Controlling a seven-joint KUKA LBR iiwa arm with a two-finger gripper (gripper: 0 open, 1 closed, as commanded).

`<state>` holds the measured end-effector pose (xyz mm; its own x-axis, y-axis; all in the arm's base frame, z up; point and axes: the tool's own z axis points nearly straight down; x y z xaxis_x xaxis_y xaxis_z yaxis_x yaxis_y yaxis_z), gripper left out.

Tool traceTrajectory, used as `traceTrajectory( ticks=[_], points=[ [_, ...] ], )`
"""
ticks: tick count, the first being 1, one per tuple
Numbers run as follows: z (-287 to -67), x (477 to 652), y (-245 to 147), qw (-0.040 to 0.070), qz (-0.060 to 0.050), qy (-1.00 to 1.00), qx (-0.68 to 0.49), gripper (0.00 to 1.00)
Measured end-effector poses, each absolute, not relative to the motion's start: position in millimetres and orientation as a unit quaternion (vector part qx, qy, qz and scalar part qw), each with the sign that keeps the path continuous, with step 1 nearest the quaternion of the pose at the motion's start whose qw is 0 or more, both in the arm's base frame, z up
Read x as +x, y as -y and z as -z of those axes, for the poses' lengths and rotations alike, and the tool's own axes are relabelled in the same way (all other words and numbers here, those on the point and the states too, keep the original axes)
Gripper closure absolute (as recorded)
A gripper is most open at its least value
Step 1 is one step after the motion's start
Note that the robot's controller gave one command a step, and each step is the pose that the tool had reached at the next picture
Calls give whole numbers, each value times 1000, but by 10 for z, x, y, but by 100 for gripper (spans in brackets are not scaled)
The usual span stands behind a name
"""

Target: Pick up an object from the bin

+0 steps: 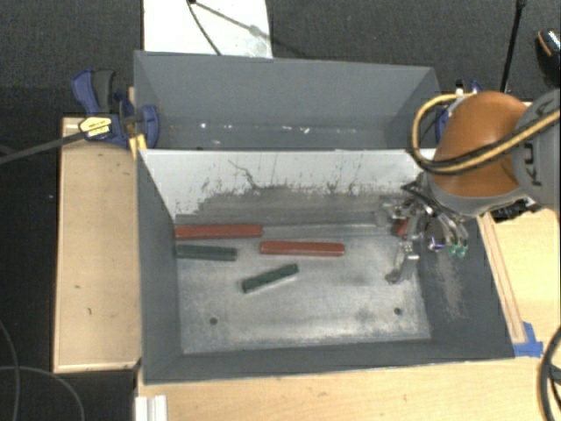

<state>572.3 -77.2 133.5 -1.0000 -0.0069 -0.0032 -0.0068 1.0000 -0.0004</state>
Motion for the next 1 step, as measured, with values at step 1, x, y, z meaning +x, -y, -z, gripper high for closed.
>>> traceTrajectory(
  ticks=[1],
  points=[
    [-1202,5838,-13,1,-2,-999,-44,0]
  ],
)
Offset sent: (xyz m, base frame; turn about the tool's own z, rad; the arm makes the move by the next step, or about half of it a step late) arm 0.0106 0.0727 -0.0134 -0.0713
